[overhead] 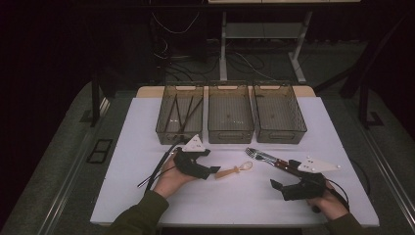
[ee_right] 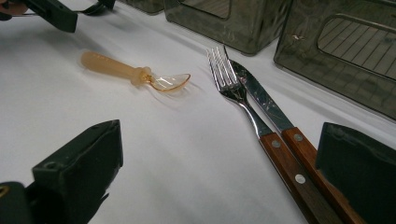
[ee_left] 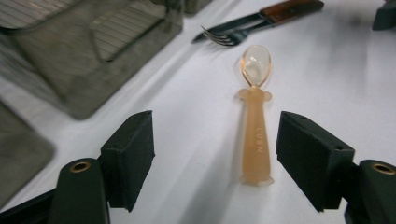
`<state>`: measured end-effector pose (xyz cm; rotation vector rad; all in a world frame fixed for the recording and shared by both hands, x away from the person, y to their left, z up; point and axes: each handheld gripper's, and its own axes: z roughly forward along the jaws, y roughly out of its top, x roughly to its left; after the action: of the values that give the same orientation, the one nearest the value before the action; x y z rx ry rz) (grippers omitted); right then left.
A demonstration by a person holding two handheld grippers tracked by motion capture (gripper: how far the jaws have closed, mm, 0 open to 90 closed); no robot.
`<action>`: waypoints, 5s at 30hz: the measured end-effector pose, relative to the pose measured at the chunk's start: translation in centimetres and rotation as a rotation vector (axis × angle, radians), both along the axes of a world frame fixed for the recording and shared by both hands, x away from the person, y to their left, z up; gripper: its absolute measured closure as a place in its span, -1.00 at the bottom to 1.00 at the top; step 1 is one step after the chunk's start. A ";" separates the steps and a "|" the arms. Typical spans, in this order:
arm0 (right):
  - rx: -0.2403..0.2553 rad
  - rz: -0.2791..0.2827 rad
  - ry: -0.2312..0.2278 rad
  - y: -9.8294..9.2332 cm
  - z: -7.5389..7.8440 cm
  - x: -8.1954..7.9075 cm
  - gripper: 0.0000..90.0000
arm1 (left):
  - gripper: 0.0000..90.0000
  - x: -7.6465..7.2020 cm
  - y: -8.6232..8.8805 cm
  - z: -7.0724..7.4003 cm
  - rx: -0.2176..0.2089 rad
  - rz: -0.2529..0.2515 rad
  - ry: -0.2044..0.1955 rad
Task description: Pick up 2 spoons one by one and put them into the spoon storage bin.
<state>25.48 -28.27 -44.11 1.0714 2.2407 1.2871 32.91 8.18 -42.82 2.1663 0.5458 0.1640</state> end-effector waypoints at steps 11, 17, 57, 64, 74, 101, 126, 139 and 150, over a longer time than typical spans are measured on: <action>0.001 -0.001 0.004 0.0 -0.1 0.0 -0.98 | -0.05 -0.6 -1.6 -1.0 0.033 -0.045 0.038; 0.001 0.000 0.007 0.1 -0.1 0.0 -0.98 | 0.16 -0.8 -2.1 -1.4 0.066 -0.068 0.040; 0.002 0.000 -0.003 0.0 0.1 0.0 -0.98 | 0.63 -1.4 -2.8 -1.8 0.135 -0.099 0.002; 0.002 -0.001 -0.003 0.0 0.1 -0.1 -0.98 | 0.63 -1.4 -1.9 -0.9 0.088 -0.075 0.000; 0.004 -0.003 -0.003 0.0 0.1 -0.1 -0.98 | 0.63 -1.2 -0.4 0.5 0.035 -0.049 -0.001; -0.005 0.017 0.007 0.4 -0.2 -0.1 -0.98 | 0.63 1.6 0.0 3.9 -0.027 -0.016 0.005; 0.008 0.006 -0.004 0.4 0.1 -0.3 -0.98 | 0.63 8.0 -3.5 7.3 0.048 0.138 -0.036; 0.011 0.007 -0.005 0.3 0.1 -0.2 -0.98 | 0.63 11.5 -5.1 6.1 0.117 0.254 0.021; 0.024 0.006 -0.010 0.1 0.2 -0.3 -0.98 | 0.60 13.3 -7.5 4.7 0.205 0.272 0.065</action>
<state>25.22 -28.12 -43.92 1.0646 2.2287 1.3220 46.22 0.68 -38.14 2.2929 0.8942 0.3098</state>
